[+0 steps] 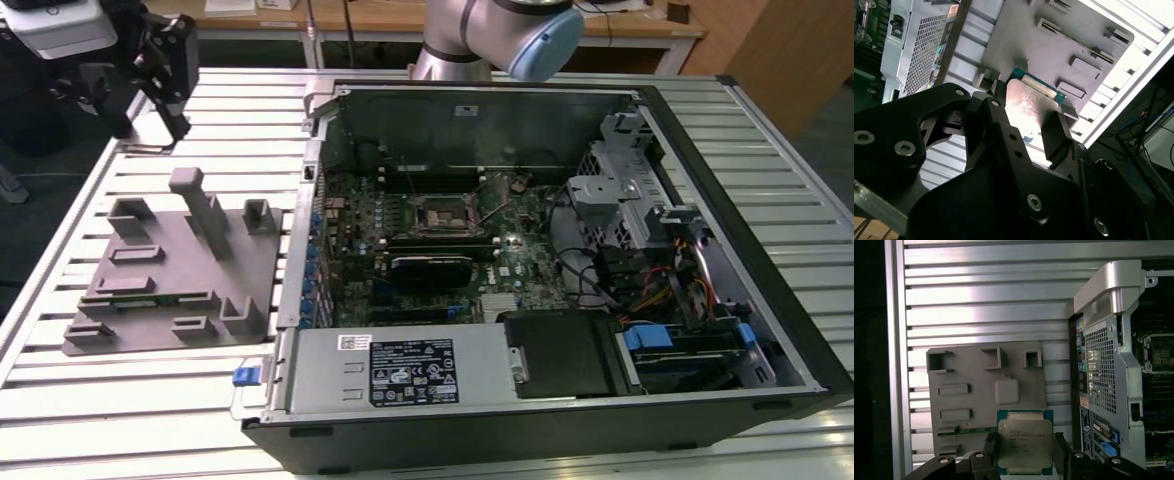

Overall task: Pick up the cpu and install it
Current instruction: 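Pick up the cpu and move it towards the insertion slot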

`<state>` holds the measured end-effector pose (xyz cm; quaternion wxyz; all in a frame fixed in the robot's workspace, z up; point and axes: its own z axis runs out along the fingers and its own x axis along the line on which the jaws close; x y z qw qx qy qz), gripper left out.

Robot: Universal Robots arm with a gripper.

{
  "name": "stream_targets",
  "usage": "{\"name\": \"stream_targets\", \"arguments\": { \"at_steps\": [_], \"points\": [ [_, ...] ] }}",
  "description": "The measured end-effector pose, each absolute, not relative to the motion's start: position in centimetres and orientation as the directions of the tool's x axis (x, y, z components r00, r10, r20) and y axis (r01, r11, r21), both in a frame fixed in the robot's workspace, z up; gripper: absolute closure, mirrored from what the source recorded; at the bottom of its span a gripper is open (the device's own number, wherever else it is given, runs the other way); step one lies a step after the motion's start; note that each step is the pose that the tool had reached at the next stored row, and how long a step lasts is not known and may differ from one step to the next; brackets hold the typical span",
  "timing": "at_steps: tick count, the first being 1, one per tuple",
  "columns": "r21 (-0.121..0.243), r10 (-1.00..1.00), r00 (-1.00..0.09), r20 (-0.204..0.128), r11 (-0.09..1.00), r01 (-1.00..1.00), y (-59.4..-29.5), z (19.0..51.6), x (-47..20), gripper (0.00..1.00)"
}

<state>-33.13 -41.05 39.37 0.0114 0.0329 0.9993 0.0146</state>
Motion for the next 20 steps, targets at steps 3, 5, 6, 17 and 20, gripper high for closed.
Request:
{"name": "stream_targets", "arguments": {
  "at_steps": [3, 5, 6, 17, 20],
  "points": [
    [0.030, 0.068, -0.997, -0.022, 0.997, 0.067, -41.1, 39.4, -32.7, 0.47],
    [0.030, 0.069, -0.997, -0.022, 0.997, 0.069, -41.1, 39.4, -32.4, 0.47],
    [0.030, 0.071, -0.997, -0.022, 0.997, 0.070, -41.0, 39.4, -32.3, 0.47],
    [0.030, 0.073, -0.997, -0.022, 0.997, 0.072, -41.0, 39.2, -29.4, 0.47],
    [0.030, 0.073, -0.997, -0.022, 0.997, 0.072, -41.0, 39.2, -28.4, 0.47]
  ]
}}
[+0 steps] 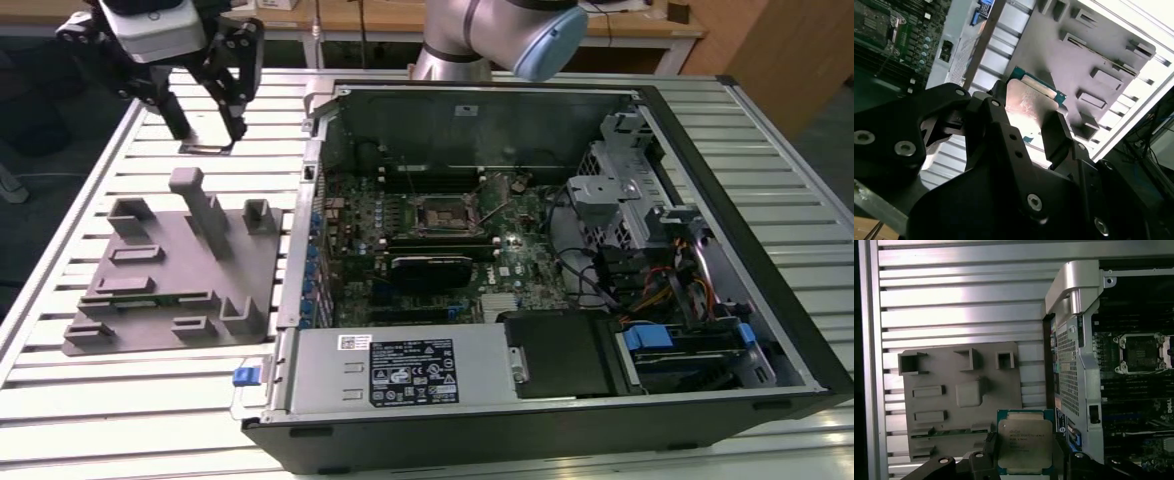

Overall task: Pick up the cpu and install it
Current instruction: 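Pick up the cpu and move it towards the insertion slot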

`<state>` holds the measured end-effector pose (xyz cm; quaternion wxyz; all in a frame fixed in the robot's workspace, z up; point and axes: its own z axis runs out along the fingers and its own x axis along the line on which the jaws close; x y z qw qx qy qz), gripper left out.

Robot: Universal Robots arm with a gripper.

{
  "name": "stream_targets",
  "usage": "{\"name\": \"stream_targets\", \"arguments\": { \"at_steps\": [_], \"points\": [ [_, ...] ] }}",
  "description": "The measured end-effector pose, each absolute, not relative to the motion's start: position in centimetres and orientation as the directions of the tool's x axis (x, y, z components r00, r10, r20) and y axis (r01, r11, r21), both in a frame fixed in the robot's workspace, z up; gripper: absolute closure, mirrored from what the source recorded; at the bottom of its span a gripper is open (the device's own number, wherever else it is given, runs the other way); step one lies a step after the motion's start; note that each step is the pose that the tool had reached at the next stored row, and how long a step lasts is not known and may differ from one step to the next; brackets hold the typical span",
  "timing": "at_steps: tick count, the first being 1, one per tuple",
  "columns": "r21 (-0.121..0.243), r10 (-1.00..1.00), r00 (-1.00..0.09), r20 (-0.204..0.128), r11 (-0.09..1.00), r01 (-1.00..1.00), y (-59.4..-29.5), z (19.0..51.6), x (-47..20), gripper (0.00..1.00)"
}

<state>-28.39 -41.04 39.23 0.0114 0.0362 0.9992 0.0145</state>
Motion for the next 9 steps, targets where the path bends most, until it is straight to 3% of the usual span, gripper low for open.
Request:
{"name": "stream_targets", "arguments": {
  "at_steps": [9],
  "points": [
    [0.030, 0.073, -0.997, -0.022, 0.997, 0.072, -41.0, 39.2, -25.3, 0.47]
  ]
}}
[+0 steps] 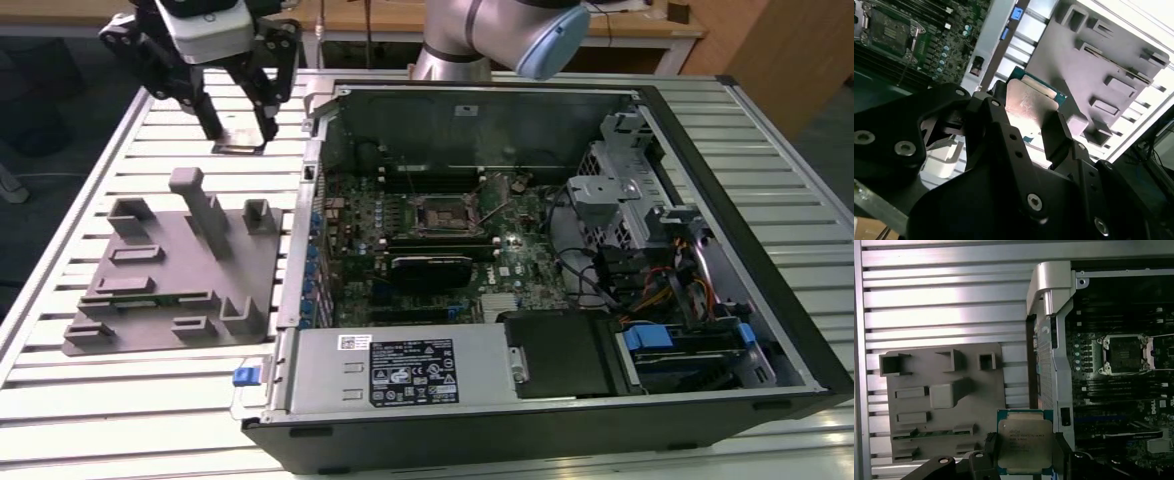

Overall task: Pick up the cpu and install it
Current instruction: 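Pick up the cpu and move it towards the insertion slot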

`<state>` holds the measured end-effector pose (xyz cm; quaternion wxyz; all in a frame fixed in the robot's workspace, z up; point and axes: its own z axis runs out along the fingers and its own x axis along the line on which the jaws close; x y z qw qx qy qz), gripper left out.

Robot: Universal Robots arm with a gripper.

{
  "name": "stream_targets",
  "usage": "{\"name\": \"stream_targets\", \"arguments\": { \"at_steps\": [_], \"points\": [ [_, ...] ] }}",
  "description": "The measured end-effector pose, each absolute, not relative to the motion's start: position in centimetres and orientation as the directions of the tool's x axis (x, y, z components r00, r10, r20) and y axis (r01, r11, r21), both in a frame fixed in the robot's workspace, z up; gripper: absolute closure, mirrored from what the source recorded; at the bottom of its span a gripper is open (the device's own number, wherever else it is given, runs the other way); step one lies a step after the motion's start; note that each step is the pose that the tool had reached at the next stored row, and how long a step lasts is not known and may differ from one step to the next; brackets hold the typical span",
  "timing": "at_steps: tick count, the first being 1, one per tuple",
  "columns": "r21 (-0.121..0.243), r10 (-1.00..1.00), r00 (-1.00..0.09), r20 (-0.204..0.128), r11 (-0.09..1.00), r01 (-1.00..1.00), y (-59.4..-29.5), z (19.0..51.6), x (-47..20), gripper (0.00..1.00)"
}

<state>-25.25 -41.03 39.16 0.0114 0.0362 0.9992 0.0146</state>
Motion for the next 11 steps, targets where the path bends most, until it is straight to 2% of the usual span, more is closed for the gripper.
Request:
{"name": "stream_targets", "arguments": {
  "at_steps": [11],
  "points": [
    [0.030, 0.073, -0.997, -0.022, 0.997, 0.072, -41.0, 39.0, -22.1, 0.47]
  ]
}}
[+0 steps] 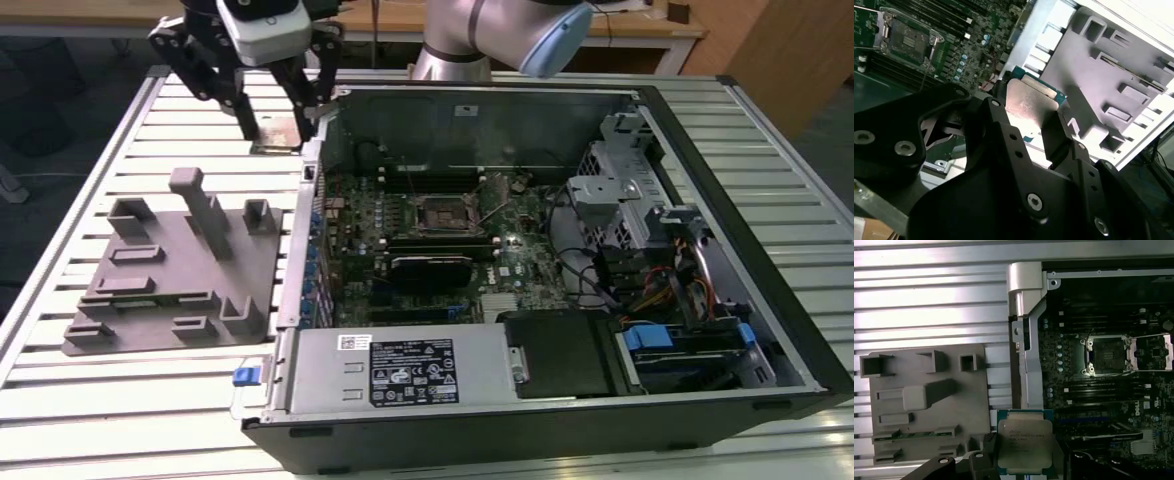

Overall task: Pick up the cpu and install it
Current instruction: 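Pick up the cpu and move it towards the insertion slot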

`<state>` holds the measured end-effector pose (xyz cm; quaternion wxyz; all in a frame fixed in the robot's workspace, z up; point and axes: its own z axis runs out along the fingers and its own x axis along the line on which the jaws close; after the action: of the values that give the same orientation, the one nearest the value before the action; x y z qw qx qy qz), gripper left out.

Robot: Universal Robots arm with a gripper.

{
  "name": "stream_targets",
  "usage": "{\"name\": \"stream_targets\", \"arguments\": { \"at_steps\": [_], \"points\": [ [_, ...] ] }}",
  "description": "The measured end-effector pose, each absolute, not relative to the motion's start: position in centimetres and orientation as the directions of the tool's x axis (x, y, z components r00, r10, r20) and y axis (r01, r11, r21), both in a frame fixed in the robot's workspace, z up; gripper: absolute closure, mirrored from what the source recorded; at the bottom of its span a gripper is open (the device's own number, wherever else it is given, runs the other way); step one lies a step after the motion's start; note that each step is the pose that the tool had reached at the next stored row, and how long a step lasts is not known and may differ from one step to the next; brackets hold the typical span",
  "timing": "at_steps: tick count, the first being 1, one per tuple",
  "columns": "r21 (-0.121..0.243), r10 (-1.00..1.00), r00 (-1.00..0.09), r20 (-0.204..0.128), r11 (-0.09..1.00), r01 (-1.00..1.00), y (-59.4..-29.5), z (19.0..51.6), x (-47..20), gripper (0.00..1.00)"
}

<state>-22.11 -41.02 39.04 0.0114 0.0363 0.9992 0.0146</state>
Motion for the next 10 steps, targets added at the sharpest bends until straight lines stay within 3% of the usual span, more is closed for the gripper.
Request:
{"name": "stream_targets", "arguments": {
  "at_steps": [10],
  "points": [
    [0.030, 0.073, -0.997, -0.022, 0.997, 0.072, -41.0, 38.9, -19.2, 0.47]
  ]
}}
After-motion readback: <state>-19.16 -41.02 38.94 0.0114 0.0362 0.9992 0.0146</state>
